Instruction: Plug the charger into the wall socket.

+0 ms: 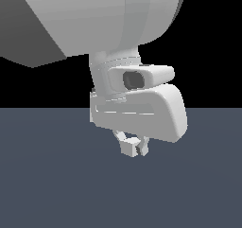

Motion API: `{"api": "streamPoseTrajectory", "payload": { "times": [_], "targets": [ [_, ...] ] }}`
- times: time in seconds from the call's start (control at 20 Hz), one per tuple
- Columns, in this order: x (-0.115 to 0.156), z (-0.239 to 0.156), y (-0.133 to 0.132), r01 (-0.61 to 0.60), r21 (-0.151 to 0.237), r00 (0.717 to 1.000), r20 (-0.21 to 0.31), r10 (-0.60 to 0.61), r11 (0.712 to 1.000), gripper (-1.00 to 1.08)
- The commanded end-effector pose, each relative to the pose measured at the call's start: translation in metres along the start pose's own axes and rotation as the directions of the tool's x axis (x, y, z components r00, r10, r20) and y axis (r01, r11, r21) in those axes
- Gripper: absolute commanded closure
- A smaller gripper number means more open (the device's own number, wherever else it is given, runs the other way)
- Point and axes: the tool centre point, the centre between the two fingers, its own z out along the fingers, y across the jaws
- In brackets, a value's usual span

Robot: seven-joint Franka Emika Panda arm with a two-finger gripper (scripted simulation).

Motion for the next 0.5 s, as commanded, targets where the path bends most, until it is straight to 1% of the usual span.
{"api": "streamPoseTrajectory", "payload": {
  "times": [0.0, 0.25, 0.45],
  "targets": [
    [0.004, -0.004, -0.006, 0.044, 0.014, 0.999, -0.002, -0.044, 0.999, 1.08],
    [0.013, -0.015, -0.022, 0.160, 0.049, 0.987, -0.008, -0.160, 0.986, 1.08],
    [0.020, -0.026, -0.038, 0.268, 0.082, 0.964, -0.018, -0.267, 0.960, 1.08]
  ]
}}
